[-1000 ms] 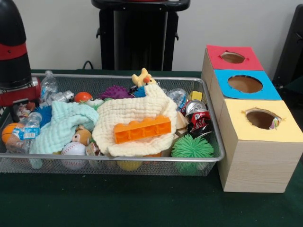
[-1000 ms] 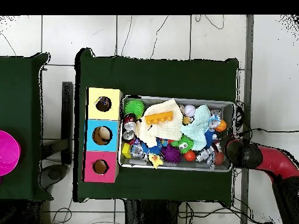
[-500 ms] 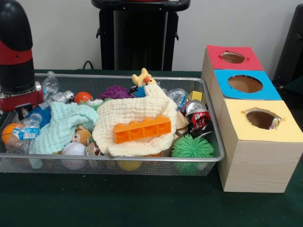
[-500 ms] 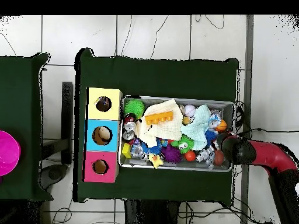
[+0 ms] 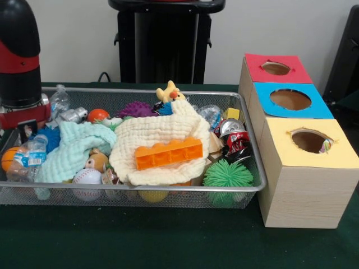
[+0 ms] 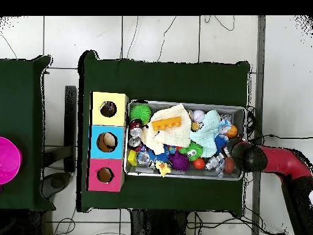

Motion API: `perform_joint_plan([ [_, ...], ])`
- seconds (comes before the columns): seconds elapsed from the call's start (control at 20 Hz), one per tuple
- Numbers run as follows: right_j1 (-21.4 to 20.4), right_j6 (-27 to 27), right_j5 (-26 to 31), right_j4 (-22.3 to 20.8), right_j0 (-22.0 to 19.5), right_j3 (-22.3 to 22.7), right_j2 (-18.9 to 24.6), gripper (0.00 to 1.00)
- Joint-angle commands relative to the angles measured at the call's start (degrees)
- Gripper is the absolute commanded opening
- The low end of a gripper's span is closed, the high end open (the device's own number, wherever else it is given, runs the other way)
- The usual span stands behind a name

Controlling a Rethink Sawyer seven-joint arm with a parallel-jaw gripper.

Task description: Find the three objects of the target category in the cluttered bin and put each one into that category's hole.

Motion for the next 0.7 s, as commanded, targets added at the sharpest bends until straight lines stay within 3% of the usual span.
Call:
perform_joint_plan([
  [0.05,-8.9,-3.82,6.81,0.73,4.82,4.48,-2.42,0.0],
  [0.25,-13.02,-3.47,9.33,4.02,6.05,6.18,-2.28,0.0],
  [0.7,-17.3,-1.79,11.8,8.82,7.93,8.89,-2.66,0.0],
])
